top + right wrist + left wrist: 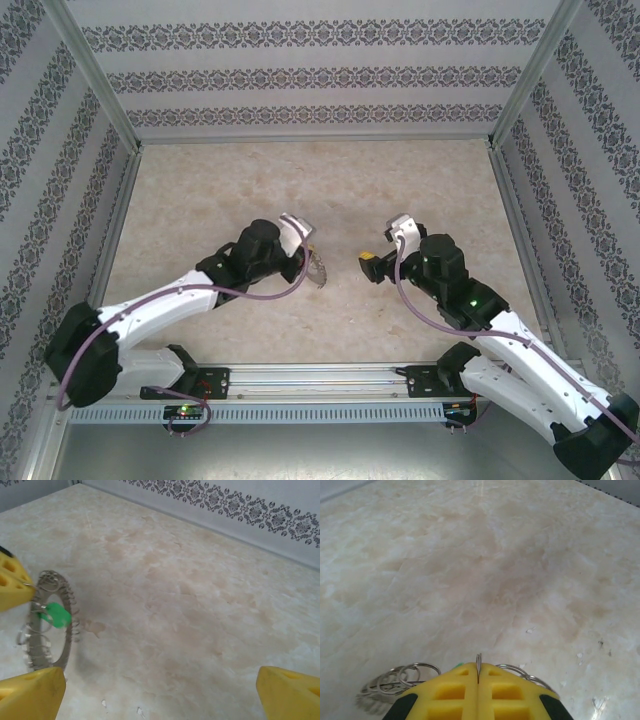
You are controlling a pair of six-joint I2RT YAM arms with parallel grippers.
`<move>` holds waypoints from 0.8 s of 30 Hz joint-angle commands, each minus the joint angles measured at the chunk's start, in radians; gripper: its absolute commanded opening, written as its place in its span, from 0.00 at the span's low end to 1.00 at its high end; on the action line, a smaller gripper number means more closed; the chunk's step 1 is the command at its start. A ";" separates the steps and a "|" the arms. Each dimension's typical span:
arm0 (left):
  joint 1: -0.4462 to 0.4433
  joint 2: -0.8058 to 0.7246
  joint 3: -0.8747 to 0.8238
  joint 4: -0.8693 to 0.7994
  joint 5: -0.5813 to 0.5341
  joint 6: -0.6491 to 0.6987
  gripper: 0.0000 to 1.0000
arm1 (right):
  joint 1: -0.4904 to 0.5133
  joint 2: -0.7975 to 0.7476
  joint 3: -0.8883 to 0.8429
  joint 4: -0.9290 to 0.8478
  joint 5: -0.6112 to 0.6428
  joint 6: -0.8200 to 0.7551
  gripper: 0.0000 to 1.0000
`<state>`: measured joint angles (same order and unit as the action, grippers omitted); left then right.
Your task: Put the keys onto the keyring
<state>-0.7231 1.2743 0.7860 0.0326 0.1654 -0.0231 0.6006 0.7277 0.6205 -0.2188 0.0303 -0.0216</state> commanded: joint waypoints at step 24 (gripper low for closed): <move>0.065 0.019 -0.177 0.157 0.131 -0.134 0.01 | -0.068 -0.094 -0.065 0.070 -0.025 0.057 0.98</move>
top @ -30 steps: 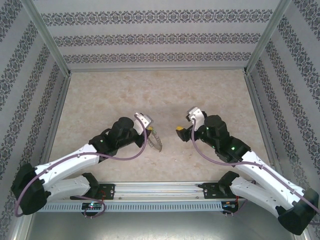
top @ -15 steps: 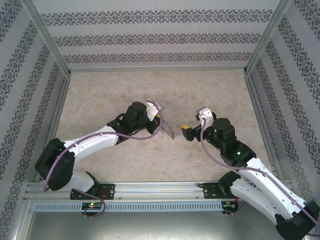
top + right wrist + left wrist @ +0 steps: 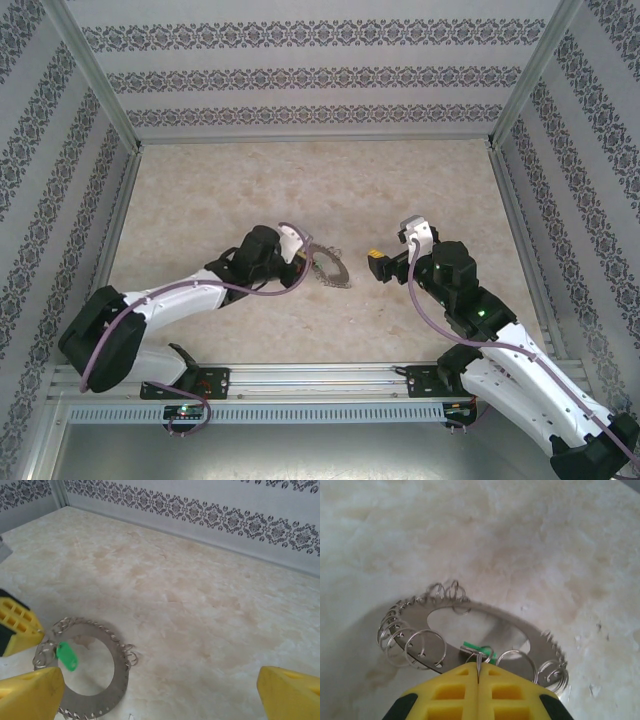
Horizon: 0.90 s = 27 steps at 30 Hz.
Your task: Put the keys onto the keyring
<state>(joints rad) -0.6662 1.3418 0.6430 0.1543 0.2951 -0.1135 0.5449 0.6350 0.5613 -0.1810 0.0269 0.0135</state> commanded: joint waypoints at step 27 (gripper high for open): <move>0.008 -0.638 -0.205 -0.199 -0.262 -0.100 1.00 | -0.091 -0.171 -0.207 0.059 0.116 0.042 0.98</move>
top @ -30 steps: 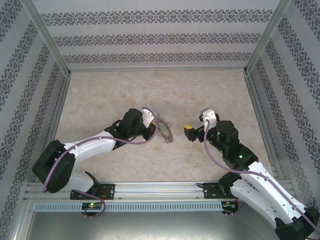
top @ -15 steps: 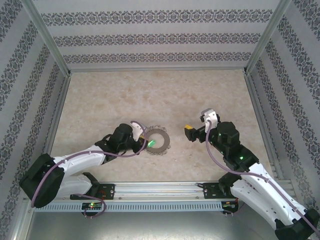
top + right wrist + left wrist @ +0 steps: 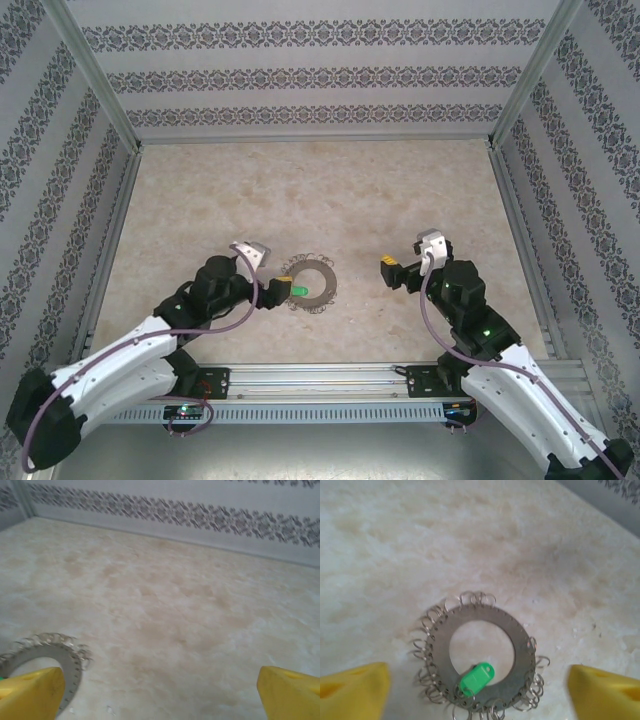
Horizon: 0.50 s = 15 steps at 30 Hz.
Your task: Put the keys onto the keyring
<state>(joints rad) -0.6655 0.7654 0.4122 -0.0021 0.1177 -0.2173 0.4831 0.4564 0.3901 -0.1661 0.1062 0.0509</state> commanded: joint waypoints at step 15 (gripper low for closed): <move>0.203 0.033 -0.107 0.326 -0.488 0.153 1.00 | -0.328 0.176 -0.212 0.443 -0.043 -0.032 0.98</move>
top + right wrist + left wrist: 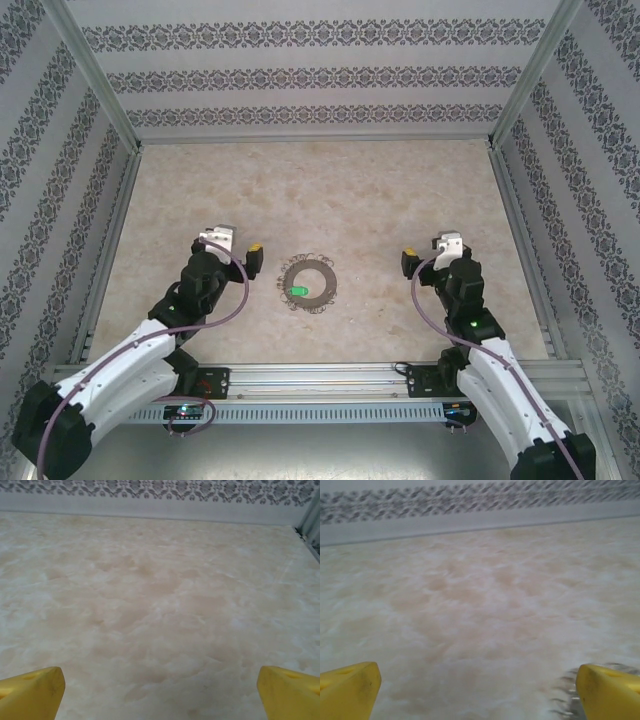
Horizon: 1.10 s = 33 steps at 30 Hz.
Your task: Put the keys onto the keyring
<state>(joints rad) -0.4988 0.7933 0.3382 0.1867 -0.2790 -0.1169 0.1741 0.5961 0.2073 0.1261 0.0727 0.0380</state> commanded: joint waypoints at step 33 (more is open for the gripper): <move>0.480 0.770 -0.097 0.983 0.175 0.095 1.00 | -0.167 0.909 0.197 0.724 -0.047 -0.003 0.98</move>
<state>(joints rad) -0.0372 1.6131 0.2077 1.1278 -0.1474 -0.0219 0.0101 1.4979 0.4103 0.7925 0.0109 0.0101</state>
